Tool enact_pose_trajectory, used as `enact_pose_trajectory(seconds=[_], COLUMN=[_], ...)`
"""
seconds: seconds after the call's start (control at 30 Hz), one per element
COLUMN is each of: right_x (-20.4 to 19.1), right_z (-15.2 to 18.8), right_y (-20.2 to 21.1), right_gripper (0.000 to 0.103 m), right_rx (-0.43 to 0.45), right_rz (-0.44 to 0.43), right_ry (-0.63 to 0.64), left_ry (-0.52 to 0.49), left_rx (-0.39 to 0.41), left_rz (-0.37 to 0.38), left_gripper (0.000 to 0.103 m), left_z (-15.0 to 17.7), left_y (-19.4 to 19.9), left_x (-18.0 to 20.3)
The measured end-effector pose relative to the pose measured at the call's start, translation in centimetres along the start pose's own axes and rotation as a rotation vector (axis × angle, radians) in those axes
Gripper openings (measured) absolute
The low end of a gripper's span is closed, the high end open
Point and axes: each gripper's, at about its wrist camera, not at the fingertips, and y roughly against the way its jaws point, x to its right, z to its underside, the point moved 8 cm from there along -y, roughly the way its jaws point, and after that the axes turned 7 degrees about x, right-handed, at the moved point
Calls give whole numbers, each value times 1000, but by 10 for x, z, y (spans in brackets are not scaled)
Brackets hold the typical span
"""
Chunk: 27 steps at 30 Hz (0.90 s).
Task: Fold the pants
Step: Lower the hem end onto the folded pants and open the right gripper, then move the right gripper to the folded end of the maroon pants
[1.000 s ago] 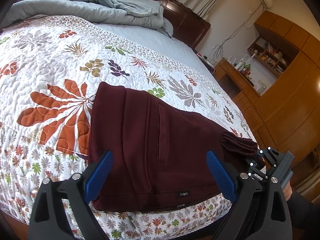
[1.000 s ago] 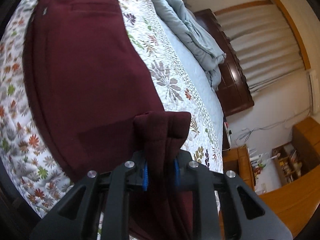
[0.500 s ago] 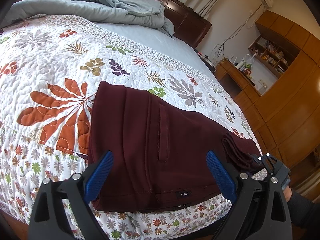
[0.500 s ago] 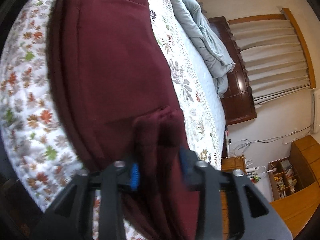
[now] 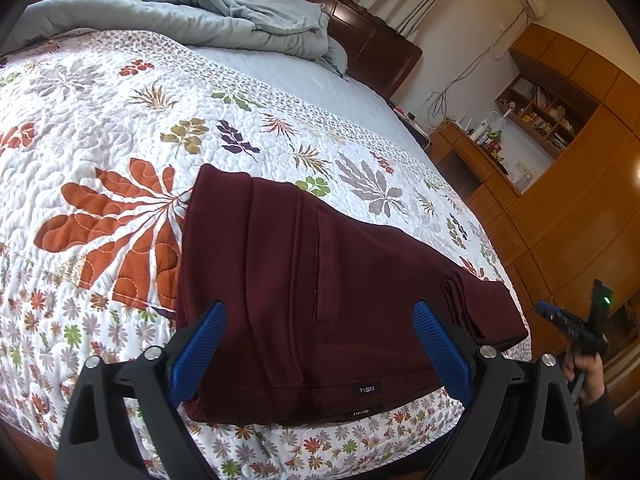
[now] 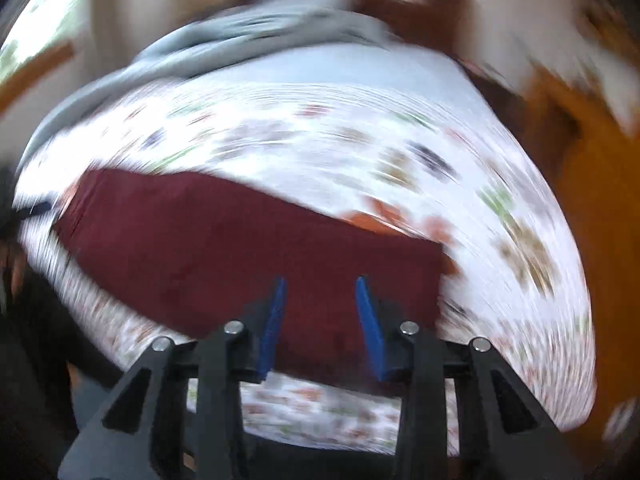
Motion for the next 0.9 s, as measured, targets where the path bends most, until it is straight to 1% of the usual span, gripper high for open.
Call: enact_pose_trajectory(seconds=[0.03,0.1,0.13,0.2,0.23,0.3,0.37,0.43,0.47,0.5,0.63,0.7,0.77,0.8,0.87,0.9], right_x=[27,63,74,79,75,57,51,44,44,42,53,57,61,63,65,64], right_z=[5,18,24,36,43,52,61,66,66,63,31,16,4,2,10,13], right_y=[-3,-13,-18,-29,-36,-47,-52,-60,-57,-54,-43,-51,-69,-80,-111,-117], right_gripper=[32,30,30,23,23,24,29,30,30,30,30,30,30,30,31,31], right_rx=[-17,-58,-71,-102,-125,-147,-158,-184,-183,-178,-85,-70,-68,-78,-158,-187], right_rz=[12,5,0,-17,-32,-25,-15,12,22,31,26,21,3,2,-12,-16], right_ry=[-97,-252,-295,-349,-356,-312,-271,-192,-161,-136,-136,-142,-166,-172,-183,-180], left_ry=[-5,-11,-11,-9,-7,-6,-8,-15,-17,-20,-31,-30,-30,-29,-28,-26], left_rx=[-2,-4,-5,-7,-8,-8,-12,-21,-24,-26,-32,-32,-32,-31,-28,-25], left_rz=[-1,-3,-4,-9,-12,-16,-20,-25,-26,-26,-33,-35,-38,-40,-43,-44], left_gripper=[95,95,95,95,95,95,95,95,95,95,95,95,95,95,95,95], left_z=[0,1,1,1,1,1,1,2,2,3,4,4,4,4,4,4], left_y=[0,-1,-1,-2,-2,-2,-3,-6,-7,-8,-10,-10,-9,-8,-6,-5], left_x=[1,3,3,3,2,2,2,4,4,5,7,6,6,6,4,4])
